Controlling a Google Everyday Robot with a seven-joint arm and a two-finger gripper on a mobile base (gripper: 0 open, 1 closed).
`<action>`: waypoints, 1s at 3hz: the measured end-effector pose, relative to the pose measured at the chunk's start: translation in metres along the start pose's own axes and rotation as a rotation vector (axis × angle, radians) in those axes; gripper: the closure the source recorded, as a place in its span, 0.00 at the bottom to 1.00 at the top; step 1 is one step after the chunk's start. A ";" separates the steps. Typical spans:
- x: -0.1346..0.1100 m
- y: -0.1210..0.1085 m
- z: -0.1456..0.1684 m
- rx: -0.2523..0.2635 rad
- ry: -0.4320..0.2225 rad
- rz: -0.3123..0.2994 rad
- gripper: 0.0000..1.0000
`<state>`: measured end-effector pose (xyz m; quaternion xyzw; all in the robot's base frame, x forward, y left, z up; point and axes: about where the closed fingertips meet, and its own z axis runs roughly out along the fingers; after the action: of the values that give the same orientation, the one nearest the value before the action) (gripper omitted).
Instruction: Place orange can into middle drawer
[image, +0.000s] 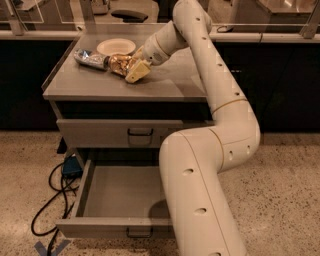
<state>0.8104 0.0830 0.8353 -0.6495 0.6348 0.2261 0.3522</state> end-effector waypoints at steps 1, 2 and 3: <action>0.000 0.000 0.000 0.000 0.000 0.000 0.88; 0.020 0.005 -0.015 -0.013 -0.050 -0.011 1.00; 0.019 0.005 -0.019 -0.013 -0.054 -0.011 1.00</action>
Offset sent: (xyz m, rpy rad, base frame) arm -0.1074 -0.0547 -0.0436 0.1145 -0.0203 0.0529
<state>0.8040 0.0561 0.8328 -0.6489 0.6201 0.2458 0.3659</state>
